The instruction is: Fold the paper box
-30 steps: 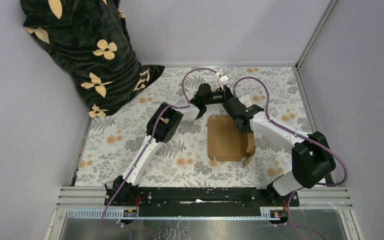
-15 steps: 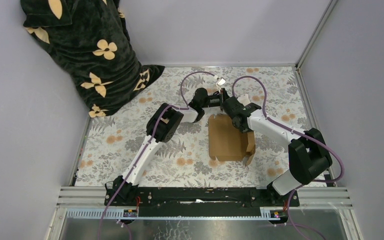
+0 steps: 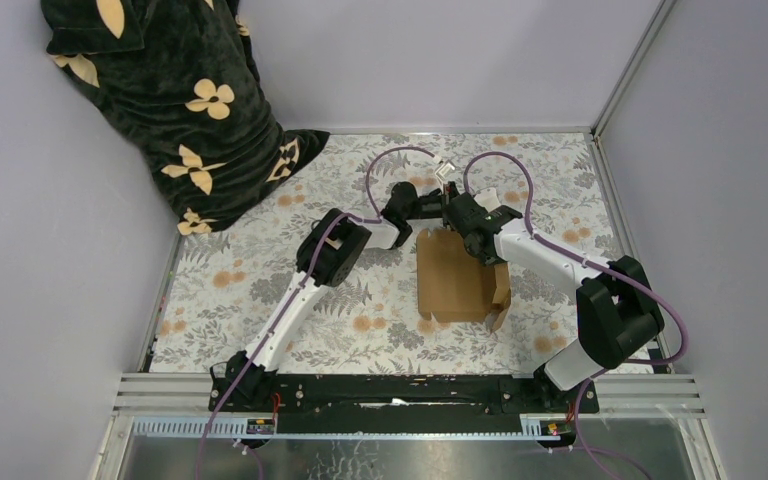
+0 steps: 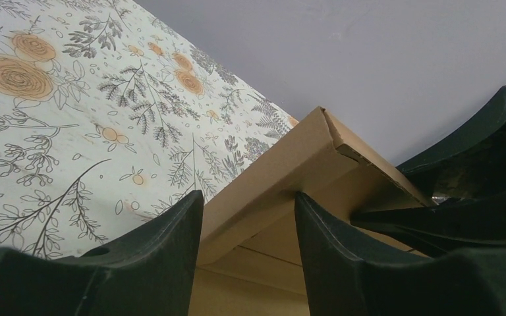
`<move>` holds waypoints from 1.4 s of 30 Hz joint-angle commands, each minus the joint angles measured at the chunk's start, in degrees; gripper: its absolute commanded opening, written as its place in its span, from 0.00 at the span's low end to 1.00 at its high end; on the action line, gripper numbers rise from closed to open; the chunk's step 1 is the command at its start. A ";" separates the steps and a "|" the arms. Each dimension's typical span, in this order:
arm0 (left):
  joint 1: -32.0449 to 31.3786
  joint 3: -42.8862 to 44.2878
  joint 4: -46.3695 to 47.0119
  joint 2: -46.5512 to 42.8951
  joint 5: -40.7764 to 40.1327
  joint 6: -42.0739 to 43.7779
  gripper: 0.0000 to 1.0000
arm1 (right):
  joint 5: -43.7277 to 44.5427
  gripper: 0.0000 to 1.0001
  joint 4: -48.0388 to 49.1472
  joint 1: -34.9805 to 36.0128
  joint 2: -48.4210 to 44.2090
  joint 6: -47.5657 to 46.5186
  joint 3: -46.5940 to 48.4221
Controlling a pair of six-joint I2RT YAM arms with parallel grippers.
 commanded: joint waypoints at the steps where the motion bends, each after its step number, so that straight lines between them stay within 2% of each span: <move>1: -0.85 2.20 2.42 1.38 1.42 -0.29 0.60 | -1.94 0.17 -0.34 0.33 0.70 -0.36 -0.36; 16: -1.72 2.67 -2.87 0.58 -0.53 3.10 0.55 | -3.55 0.17 0.80 0.38 0.35 -0.97 -0.78; 25: -2.23 3.55 -5.36 0.62 -1.82 4.50 0.47 | -3.98 0.17 1.32 0.38 0.18 -1.45 -1.15; 29: -2.58 2.78 -9.71 -0.78 -3.80 7.48 0.41 | -4.76 0.17 1.66 0.39 -0.13 -1.73 -1.25; 35: -3.14 0.45 -22.33 -4.80 -7.50 14.44 0.35 | -7.52 0.17 2.70 0.37 -0.61 -1.85 -1.33; 42: -3.77 -2.75 -32.58 -8.86 -11.91 21.33 0.33 | -11.44 0.17 3.97 0.38 -1.01 -1.68 -1.38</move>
